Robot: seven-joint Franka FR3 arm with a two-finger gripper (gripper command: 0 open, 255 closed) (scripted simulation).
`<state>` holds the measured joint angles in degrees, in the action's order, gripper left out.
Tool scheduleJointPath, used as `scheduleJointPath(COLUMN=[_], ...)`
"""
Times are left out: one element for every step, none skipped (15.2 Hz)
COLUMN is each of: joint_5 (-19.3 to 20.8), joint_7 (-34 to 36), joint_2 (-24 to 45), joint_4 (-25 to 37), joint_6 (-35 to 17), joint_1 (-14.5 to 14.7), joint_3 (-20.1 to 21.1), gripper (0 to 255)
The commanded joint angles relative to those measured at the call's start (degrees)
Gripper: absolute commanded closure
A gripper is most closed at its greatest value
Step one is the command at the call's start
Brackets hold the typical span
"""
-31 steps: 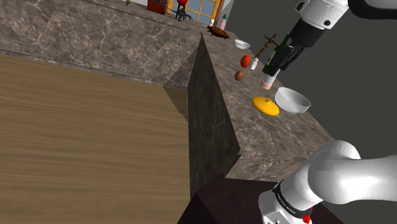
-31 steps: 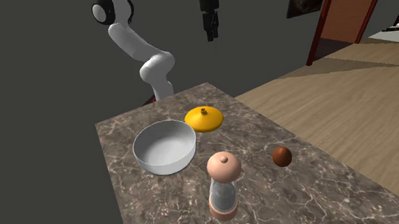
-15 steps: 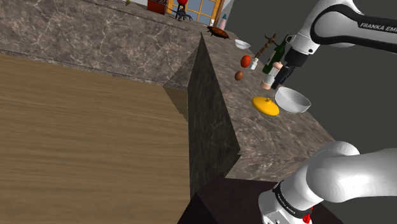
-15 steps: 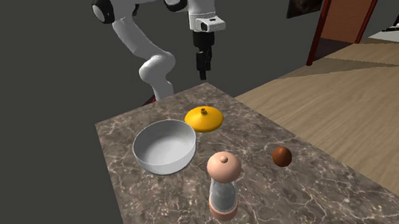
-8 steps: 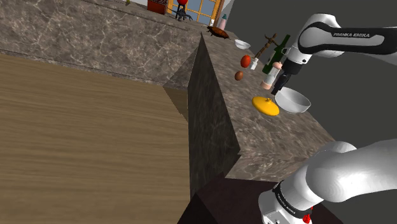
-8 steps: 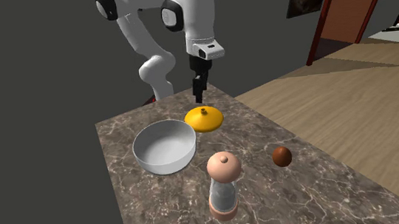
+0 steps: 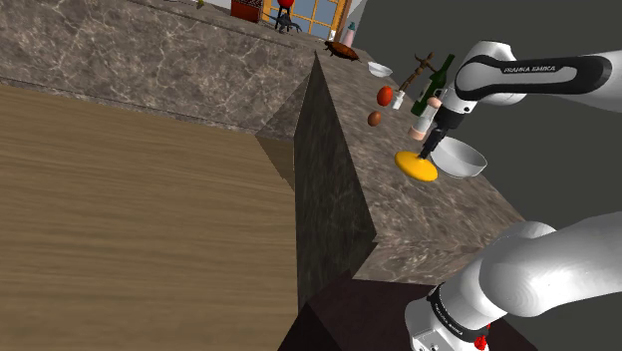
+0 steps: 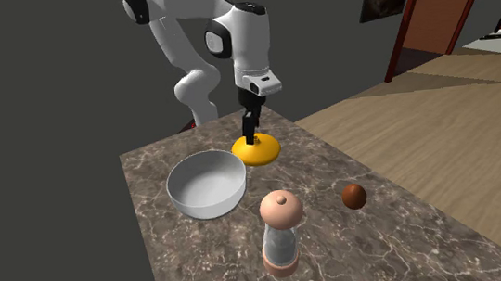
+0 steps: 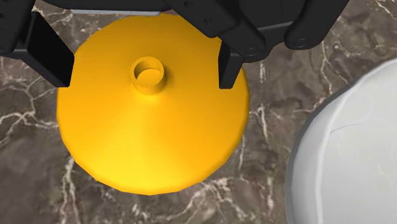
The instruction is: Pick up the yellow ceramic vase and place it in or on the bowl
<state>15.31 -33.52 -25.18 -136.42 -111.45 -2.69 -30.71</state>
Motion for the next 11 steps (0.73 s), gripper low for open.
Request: scheduleJointPath(joint_5=[0.3,0.3,0.3,0.3,0.3,0.3,0.3,0.3,0.3,0.3,0.3], joint_7=[-0.1,-0.1,-0.1,-0.1,-0.1,-0.1,-0.1,-0.1,-0.1,-0.1,-0.1], joint_2=[0.0,0.0,0.0,0.0,0.0,0.0,0.0,0.0,0.0,0.0,0.0], joint_4=[-1.0,-1.0,-1.0,-1.0,-1.0,-1.0,-1.0,-1.0,-1.0,-1.0,-1.0], joint_6=[-1.1,-1.1,-1.1,-1.1,-1.1,-1.1,-1.1,-1.1,-1.1,-1.1,-1.1], joint_1=[-0.2,-0.2,-0.2,-0.2,-0.2,-0.2,-0.2,-0.2,-0.2,-0.2,-0.2], joint_3=[-0.3,-0.3,-0.3,-0.3,-0.3,-0.3,-0.3,-0.3,-0.3,-0.3,-0.3], gripper=[0,0,0,0,0,0,0,0,255,255,255])
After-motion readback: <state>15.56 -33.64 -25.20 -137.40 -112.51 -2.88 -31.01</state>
